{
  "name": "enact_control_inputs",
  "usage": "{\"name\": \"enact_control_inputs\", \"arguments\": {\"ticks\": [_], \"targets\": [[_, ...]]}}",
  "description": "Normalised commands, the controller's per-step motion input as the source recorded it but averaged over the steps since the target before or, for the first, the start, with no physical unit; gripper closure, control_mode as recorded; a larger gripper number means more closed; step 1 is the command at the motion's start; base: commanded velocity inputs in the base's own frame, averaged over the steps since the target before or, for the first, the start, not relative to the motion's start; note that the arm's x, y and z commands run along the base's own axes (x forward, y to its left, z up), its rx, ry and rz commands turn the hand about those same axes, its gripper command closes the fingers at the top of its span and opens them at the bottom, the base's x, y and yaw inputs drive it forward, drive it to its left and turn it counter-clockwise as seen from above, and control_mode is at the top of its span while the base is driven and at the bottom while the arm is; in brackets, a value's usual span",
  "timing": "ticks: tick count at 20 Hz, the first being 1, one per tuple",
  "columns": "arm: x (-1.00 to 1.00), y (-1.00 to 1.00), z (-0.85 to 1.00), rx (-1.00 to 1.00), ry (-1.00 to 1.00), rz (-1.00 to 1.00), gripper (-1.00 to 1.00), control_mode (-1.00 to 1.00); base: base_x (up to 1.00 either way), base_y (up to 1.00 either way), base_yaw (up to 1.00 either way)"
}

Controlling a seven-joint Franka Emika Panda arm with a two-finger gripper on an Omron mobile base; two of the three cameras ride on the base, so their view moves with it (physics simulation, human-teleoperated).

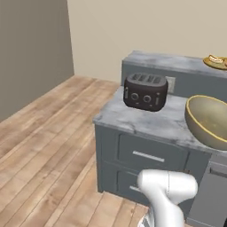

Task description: Take the smaller bowl and place it next to the appetizer plate on the dining counter , and place the larger bowl next to the plate with cooked food.

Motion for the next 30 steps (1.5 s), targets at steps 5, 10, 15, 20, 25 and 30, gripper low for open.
{"name": "enact_control_inputs", "arguments": {"ticks": [5,10,15,20,25,30], "targets": [[0.0,0.0,0.0,0.0,0.0,0.0,1.0,1.0,0.81,1.0,-0.19],[0.0,0.0,0.0,0.0,0.0,0.0,1.0,1.0,0.65,1.0,-0.2],[0.0,0.0,0.0,0.0,0.0,0.0,1.0,1.0,0.49,1.0,-0.22],[0.0,0.0,0.0,0.0,0.0,0.0,1.0,1.0,0.36,1.0,-0.3],[0.0,0.0,0.0,0.0,0.0,0.0,1.0,1.0,0.47,1.0,-0.37],[0.0,0.0,0.0,0.0,0.0,0.0,1.0,1.0,0.7,1.0,-0.48]]}}
